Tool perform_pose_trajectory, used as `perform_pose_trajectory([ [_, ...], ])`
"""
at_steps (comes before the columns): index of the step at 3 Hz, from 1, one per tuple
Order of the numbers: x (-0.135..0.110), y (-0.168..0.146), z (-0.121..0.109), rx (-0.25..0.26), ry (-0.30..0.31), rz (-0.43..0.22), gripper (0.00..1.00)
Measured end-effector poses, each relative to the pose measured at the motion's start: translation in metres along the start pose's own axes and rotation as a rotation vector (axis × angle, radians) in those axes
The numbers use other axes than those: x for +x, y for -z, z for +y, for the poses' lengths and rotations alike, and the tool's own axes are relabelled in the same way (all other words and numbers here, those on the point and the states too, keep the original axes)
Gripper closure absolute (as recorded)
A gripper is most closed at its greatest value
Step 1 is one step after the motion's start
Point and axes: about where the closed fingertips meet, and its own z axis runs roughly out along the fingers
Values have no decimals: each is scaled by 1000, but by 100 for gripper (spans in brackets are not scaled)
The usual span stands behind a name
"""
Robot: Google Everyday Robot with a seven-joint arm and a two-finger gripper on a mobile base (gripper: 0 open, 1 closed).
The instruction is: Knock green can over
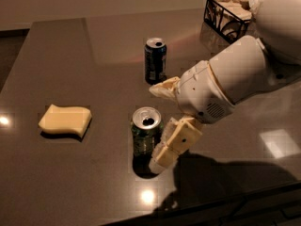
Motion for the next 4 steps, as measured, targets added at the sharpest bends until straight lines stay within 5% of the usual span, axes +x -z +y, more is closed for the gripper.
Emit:
perform_pose_trajectory([
  [1,-1,-17,2,-16,-3,9,0],
  [2,2,-23,1,-19,-8,21,16],
  [4,3,-4,-15,-25,-44,-15,65],
])
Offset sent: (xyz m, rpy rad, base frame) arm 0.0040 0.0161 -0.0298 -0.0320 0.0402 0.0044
